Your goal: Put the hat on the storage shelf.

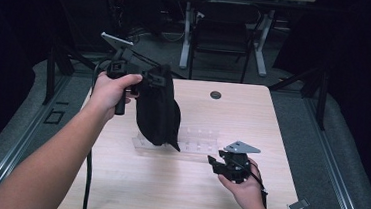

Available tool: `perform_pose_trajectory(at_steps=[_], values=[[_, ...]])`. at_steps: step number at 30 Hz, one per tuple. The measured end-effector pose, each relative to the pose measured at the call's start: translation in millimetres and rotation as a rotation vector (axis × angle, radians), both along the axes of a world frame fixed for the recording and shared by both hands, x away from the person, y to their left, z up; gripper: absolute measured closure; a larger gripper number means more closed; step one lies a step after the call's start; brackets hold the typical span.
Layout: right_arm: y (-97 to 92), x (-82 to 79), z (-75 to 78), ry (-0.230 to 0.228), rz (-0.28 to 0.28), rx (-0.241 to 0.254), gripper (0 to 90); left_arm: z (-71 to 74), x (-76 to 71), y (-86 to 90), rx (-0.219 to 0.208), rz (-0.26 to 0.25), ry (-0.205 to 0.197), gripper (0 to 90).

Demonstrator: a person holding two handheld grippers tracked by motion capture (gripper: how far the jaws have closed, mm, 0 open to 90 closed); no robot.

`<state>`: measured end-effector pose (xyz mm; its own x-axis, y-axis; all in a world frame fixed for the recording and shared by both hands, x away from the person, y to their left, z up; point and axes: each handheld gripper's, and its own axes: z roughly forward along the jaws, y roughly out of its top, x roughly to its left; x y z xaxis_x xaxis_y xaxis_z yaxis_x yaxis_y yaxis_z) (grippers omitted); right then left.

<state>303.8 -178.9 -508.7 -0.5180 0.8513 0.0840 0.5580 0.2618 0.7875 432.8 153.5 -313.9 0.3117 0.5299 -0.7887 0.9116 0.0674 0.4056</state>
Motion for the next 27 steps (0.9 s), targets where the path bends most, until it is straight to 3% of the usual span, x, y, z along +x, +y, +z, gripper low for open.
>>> perform_pose_trajectory(at_steps=[3, 8, 17, 25, 27], values=[[14.7, 3.0, 5.6, 0.001, 0.056, -0.029, 51.9, 0.2, -0.2, -0.4, 0.001, -0.001, -0.002, 88.0], [37.5, 6.7, 14.3, -0.027, 0.117, -0.031, 53.4, 0.4, -0.4, -1.2, 0.002, 0.002, -0.004, 87.9], [60.4, 12.2, 28.3, -0.003, 0.172, -0.006, 61.4, 1.1, -0.5, -2.6, 0.003, 0.003, -0.002, 87.9], [76.9, 11.9, 38.0, -0.014, 0.22, -0.004, 64.1, 2.1, -0.3, -4.6, 0.009, 0.004, -0.003, 87.9], [80.5, 11.3, 39.6, -0.02, 0.232, -0.025, 64.9, 2.7, -0.2, -5.2, 0.015, 0.006, -0.008, 87.9]])
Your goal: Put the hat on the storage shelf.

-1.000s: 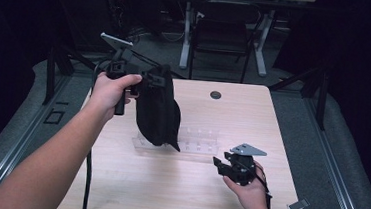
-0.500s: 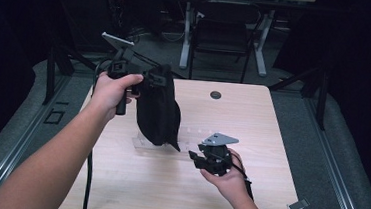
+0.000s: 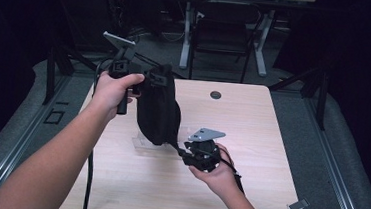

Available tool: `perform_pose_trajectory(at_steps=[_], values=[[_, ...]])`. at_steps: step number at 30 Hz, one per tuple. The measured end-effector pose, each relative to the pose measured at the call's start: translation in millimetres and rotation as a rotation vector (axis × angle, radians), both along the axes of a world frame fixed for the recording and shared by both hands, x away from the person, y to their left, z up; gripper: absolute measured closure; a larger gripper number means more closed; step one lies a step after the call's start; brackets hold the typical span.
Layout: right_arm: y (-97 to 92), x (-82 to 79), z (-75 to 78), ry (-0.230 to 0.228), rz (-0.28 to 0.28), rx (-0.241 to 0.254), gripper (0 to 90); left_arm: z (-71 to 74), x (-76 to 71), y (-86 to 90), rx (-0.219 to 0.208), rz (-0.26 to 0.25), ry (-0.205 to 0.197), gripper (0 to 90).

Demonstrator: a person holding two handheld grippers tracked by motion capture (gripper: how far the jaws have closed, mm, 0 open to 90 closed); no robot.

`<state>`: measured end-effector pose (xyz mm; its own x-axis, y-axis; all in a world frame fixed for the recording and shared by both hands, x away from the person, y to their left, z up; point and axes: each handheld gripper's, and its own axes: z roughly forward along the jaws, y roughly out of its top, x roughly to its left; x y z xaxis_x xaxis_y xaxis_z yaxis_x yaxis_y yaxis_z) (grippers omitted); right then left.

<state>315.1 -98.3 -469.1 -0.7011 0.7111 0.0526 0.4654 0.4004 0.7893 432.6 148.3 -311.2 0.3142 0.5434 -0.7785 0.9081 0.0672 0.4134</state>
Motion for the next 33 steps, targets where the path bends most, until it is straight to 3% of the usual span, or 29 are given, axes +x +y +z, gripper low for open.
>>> perform_pose_trajectory(at_steps=[15, 20, 24, 27, 30, 33], values=[[15.0, -0.7, 6.4, -0.012, 0.033, 0.0, 70.8, 2.4, -0.3, -10.2, 0.01, -0.012, -0.004, 87.9], [18.6, -0.3, 5.3, -0.035, 0.014, -0.047, 78.6, 3.5, 0.1, -18.8, 0.015, -0.028, -0.008, 87.9], [17.4, -1.1, 2.3, -0.043, 0.014, -0.053, 81.0, 1.4, 0.7, -24.2, 0.014, -0.042, -0.01, 87.5], [17.8, -3.5, 1.2, -0.063, 0.019, -0.086, 82.1, 0.6, 0.4, -28.5, 0.01, -0.049, -0.01, 86.8], [16.5, -3.8, -1.3, -0.068, 0.015, -0.074, 82.1, 0.4, -0.4, -31.3, 0.012, -0.057, -0.015, 85.7], [15.0, -4.9, -3.2, -0.071, 0.015, -0.072, 82.1, 1.5, -1.1, -29.5, -0.039, -0.055, -0.022, 78.5]])
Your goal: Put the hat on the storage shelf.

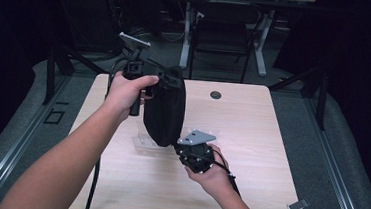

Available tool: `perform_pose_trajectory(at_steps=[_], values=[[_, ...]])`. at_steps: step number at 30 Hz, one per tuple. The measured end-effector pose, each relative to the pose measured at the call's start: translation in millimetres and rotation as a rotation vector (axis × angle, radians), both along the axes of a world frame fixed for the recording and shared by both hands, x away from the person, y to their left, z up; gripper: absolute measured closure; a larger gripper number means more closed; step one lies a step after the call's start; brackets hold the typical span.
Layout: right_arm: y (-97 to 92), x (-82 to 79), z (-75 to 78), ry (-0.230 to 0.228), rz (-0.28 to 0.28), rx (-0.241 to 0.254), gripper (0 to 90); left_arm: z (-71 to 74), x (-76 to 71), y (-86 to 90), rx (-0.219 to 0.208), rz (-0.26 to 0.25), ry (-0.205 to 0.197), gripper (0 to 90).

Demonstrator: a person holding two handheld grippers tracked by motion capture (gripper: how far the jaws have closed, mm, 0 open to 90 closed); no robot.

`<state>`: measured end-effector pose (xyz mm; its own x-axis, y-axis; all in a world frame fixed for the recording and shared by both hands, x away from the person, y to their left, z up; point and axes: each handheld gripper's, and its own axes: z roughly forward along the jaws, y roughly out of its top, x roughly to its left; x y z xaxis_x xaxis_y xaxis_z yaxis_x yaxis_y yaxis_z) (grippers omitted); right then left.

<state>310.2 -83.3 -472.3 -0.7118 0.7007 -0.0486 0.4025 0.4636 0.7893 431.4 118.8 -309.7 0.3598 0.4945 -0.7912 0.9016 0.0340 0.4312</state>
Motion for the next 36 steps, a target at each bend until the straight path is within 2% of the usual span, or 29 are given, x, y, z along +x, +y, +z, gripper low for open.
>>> perform_pose_trajectory(at_steps=[6, 8, 10, 11, 12, 13, 14, 16, 18, 20, 24, 25, 30, 32, 36], values=[[-2.4, 0.6, -2.2, 0.006, -0.01, 0.004, 83.0, 4.2, -1.4, 13.9, -0.002, 0.027, -0.024, 70.9], [-3.9, 1.7, -4.7, 0.02, -0.017, 0.008, 83.3, 4.9, -2.1, 24.0, 0.011, 0.046, -0.035, 69.9], [-5.3, 2.0, -6.2, 0.029, -0.022, 0.0, 83.5, 4.7, -2.3, 27.0, 0.015, 0.05, -0.035, 68.8], [-5.6, 2.5, -9.4, 0.04, -0.027, -0.01, 83.8, 3.1, -3.3, 35.0, 0.025, 0.065, -0.037, 68.5], [-5.6, 2.5, -9.4, 0.04, -0.027, -0.01, 83.8, 3.1, -3.3, 35.0, 0.025, 0.065, -0.037, 68.1], [-6.8, 4.0, -15.5, 0.056, -0.035, -0.02, 84.0, 1.5, -4.0, 40.0, 0.034, 0.076, -0.034, 67.6], [-6.8, 4.0, -15.5, 0.056, -0.035, -0.02, 84.0, 0.0, -4.4, 43.2, 0.039, 0.082, -0.032, 67.6], [-9.3, 4.3, -19.4, 0.062, -0.044, 0.011, 84.1, -5.2, -5.3, 51.7, 0.043, 0.096, -0.027, 67.0], [-11.9, 5.1, -20.1, 0.081, -0.053, 0.036, 84.0, -10.5, -5.9, 60.4, 0.069, 0.114, -0.024, 65.5], [-13.4, 4.9, -20.1, 0.082, -0.048, 0.029, 83.9, -15.1, -7.0, 71.3, 0.097, 0.129, -0.025, 64.7], [-13.2, 4.3, -21.0, 0.077, -0.051, 0.035, 83.6, -19.5, -8.6, 87.1, 0.105, 0.158, -0.032, 64.0], [-13.2, 4.4, -21.0, 0.076, -0.051, 0.036, 83.6, -20.8, -8.9, 90.6, 0.118, 0.164, -0.032, 63.7], [-14.9, 4.9, -21.0, 0.083, -0.053, 0.037, 83.4, -25.6, -12.1, 104.2, 0.14, 0.198, -0.03, 62.6], [-16.3, 5.5, -21.2, 0.082, -0.051, 0.037, 83.1, -27.6, -12.8, 108.4, 0.161, 0.202, -0.038, 62.3], [-18.4, 5.3, -22.3, 0.087, -0.07, 0.043, 80.9, -31.9, -14.4, 115.0, 0.183, 0.219, -0.029, 61.8]])
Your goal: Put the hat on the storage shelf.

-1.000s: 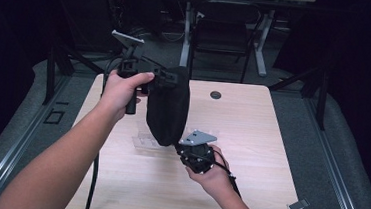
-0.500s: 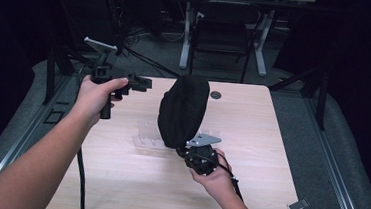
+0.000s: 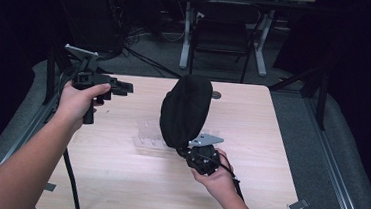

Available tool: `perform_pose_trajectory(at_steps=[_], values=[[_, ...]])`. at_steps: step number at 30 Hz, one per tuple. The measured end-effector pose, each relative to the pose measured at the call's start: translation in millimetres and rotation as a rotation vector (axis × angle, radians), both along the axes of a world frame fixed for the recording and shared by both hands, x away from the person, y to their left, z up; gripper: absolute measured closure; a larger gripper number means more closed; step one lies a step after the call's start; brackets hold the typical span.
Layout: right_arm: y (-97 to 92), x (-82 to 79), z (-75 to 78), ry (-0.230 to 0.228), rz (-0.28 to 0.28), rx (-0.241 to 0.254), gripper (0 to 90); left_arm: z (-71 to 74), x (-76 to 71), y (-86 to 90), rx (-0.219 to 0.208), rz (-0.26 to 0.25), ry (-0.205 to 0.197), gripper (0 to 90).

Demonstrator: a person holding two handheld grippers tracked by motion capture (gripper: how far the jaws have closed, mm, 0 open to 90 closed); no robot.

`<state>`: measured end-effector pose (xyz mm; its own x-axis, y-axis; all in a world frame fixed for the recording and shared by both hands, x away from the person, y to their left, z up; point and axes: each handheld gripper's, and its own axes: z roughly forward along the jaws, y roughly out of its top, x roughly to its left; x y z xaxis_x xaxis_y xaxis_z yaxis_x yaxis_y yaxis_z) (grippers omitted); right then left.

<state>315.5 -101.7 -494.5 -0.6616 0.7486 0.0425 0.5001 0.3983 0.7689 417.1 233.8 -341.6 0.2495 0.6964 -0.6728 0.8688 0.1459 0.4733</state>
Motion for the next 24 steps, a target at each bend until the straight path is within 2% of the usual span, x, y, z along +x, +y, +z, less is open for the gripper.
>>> perform_pose_trajectory(at_steps=[3, 7, 11, 15, 18, 21, 24], values=[[-1.7, 0.6, -0.3, -0.002, -0.006, 0.003, 78.1, -3.3, -1.0, 5.3, 0.019, 0.006, -0.002, 61.8], [-4.3, 1.2, -0.9, 0.005, -0.008, 0.002, 76.4, -9.3, -3.6, 11.8, 0.068, 0.022, -0.001, 61.4], [-5.8, 0.3, -2.0, 0.01, -0.011, 0.012, 74.6, -14.5, -6.6, 17.0, 0.137, 0.022, 0.003, 61.3], [-6.6, -1.2, -2.2, 0.002, -0.002, 0.005, 71.8, -19.7, -9.9, 21.5, 0.238, 0.023, 0.001, 60.7], [-7.4, -3.7, -1.6, 0.005, -0.002, 0.0, 67.8, -23.3, -12.2, 23.8, 0.292, 0.017, -0.001, 59.9], [-8.7, -6.5, -1.4, -0.005, 0.004, 0.003, 62.5, -26.8, -14.7, 24.9, 0.358, 0.016, -0.014, 58.8], [-11.6, -10.5, -0.4, -0.008, 0.016, -0.005, 58.7, -30.9, -17.9, 26.9, 0.406, 0.016, -0.042, 55.8]])
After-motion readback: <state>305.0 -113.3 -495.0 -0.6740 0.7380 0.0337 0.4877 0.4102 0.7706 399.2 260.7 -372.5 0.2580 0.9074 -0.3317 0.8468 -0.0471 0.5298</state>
